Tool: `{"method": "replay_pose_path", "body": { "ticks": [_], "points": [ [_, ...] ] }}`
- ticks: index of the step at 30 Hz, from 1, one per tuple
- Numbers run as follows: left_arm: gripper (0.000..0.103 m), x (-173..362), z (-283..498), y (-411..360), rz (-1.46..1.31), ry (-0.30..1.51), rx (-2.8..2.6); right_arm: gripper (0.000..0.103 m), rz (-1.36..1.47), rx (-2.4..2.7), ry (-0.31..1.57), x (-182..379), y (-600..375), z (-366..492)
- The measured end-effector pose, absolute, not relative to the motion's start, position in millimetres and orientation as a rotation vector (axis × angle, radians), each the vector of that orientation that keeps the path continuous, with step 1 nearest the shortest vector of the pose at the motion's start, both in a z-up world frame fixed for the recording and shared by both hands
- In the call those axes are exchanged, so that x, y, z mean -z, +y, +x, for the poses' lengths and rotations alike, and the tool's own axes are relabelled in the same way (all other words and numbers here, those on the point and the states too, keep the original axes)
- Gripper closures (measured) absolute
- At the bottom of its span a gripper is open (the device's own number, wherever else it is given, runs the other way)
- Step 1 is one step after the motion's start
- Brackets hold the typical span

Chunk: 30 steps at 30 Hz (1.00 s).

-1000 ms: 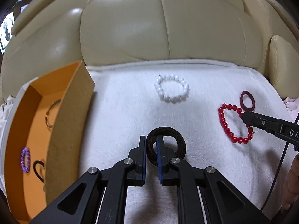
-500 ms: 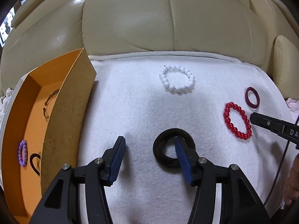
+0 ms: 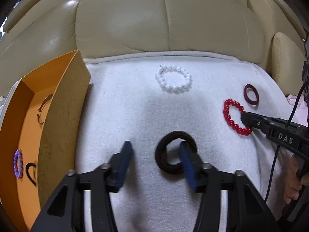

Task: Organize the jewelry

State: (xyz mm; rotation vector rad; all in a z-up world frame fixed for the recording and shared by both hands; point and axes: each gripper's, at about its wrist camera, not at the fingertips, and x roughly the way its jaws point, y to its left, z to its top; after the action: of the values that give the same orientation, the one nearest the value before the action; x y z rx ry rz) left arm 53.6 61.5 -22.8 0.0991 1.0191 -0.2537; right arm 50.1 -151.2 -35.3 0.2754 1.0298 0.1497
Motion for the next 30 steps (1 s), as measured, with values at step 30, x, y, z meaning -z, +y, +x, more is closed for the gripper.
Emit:
{"method": "replay_pose_path", "body": {
  "ticks": [30],
  "points": [
    [0.093, -24.7, 33.3, 74.5, 0.061, 0.857, 0.170, 0.092, 0.447, -0.351, 0.826, -30.3, -150.6, 29.2]
  ]
}}
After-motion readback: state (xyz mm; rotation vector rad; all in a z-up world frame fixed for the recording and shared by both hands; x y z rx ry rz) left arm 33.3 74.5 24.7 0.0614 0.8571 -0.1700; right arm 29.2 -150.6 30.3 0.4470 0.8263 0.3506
